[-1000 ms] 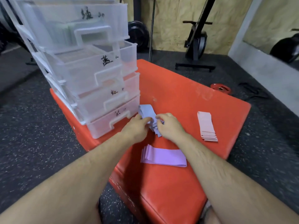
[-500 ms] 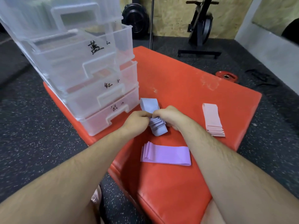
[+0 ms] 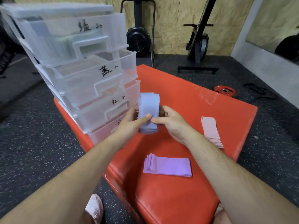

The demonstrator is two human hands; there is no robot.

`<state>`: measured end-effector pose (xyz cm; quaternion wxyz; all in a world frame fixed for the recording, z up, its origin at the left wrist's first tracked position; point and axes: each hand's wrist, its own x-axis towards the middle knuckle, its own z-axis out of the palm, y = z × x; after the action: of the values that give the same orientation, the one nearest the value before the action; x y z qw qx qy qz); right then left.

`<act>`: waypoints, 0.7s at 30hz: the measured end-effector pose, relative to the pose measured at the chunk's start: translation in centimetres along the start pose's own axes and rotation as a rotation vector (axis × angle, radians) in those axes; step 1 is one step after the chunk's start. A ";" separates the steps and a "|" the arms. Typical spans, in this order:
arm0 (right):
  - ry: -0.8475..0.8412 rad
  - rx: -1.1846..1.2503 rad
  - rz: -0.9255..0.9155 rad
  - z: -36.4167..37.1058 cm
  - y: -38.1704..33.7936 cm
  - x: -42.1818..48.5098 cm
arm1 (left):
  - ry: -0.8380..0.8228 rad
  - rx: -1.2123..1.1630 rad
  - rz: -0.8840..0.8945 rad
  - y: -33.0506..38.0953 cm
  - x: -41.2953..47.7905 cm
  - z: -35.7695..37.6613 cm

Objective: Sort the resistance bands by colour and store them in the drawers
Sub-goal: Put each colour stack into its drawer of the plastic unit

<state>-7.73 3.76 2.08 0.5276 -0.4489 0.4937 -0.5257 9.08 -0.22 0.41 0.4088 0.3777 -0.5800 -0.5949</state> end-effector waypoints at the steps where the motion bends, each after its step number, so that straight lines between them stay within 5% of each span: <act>1: -0.011 0.010 -0.006 0.2 -0.1 -0.6 | -0.028 0.033 0.013 0.3 -0.3 -0.3; 9: -0.054 -0.082 0.141 0.9 -1.6 -3.0 | -0.154 0.432 0.101 3.1 -4.2 -3.5; 11: 0.008 -0.242 0.014 0.2 -2.0 -3.6 | -0.181 0.648 0.193 3.7 -5.6 -4.5; 14: -0.224 -0.442 -0.213 0.2 -2.4 -4.6 | -0.274 0.906 0.338 5.5 -7.5 -5.6; 17: -0.364 -0.490 -0.261 1.7 -3.2 -5.7 | -0.276 0.944 0.316 8.0 -9.2 -6.6; 21: -0.322 -0.414 -0.332 3.1 -4.7 -6.8 | -0.210 1.048 0.256 11.4 -11.4 -8.4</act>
<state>-4.89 10.16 7.39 0.4033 -0.6989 0.4202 -0.4151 21.71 7.16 11.20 0.1749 0.3957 -0.8777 -0.2062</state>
